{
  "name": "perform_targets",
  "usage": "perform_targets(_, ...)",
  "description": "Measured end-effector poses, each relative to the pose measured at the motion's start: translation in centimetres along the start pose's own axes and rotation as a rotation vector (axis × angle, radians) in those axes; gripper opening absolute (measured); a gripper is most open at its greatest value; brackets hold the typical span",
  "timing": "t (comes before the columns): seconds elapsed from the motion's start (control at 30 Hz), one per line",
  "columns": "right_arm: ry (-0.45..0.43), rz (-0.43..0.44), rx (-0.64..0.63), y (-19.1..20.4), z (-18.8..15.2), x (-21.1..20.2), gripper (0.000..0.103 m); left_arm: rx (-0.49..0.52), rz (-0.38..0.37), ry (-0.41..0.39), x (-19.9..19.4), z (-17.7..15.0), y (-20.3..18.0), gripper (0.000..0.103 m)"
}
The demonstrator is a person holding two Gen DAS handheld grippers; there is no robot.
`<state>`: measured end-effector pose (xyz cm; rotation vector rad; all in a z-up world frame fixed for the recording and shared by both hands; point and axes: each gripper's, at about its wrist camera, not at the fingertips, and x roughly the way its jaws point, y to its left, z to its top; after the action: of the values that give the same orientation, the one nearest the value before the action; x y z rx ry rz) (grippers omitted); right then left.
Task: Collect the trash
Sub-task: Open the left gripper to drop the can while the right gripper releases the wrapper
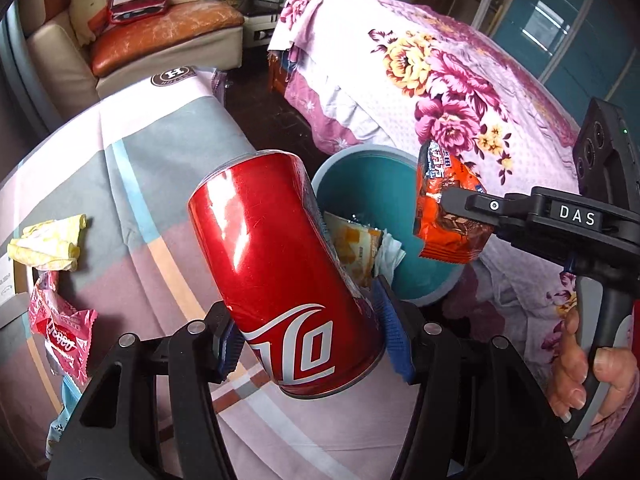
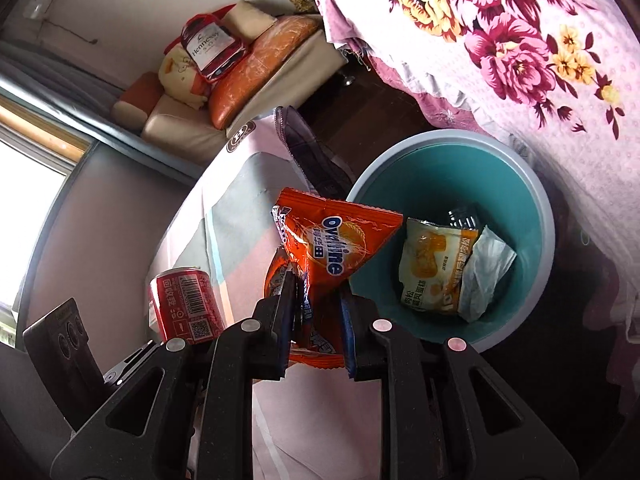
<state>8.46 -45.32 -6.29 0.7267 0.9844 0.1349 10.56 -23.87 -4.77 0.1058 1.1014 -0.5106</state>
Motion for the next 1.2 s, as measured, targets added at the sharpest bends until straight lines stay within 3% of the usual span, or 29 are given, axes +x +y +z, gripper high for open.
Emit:
perform_targets(0.27,-0.031,-0.097,0.049,-4.6,0.9,-0.7,0.02,0.073,-0.023,0.062,4.3,2.1,-3.6,0.06)
perform_targets(0.63,-0.024,-0.196,0.043,-6.2,1.6,0.9,0.026,0.104,-0.032,0.111,7.5,3.0,-4.8,0.06)
perform_targets(0.67,-0.021,-0.206,0.04,-6.2,1.6,1.0,0.027,0.105,-0.031,0.116,7.7,3.1,-4.9,0.061)
perform_targets(0.73,-0.018,-0.217,0.041,-6.3,1.6,1.2,0.041,0.104,-0.028,0.118,8.0,3.3,-4.9,0.075)
perform_targets(0.83,-0.019,-0.234,0.048,-6.5,1.5,1.3,0.054,0.094,-0.02,0.103,7.8,3.2,-4.5,0.082)
perform_targets(0.97,-0.007,-0.247,0.059,-6.5,1.4,1.6,0.063,0.065,-0.024,0.117,7.7,2.9,-3.7,0.083)
perform_targets(1.03,0.001,-0.252,0.061,-6.3,1.2,1.8,0.071,0.055,-0.019,0.117,7.4,2.6,-3.4,0.089)
perform_targets(1.2,0.019,-0.253,0.067,-5.6,0.7,2.1,0.074,0.035,-0.026,0.108,6.4,1.9,-2.6,0.092)
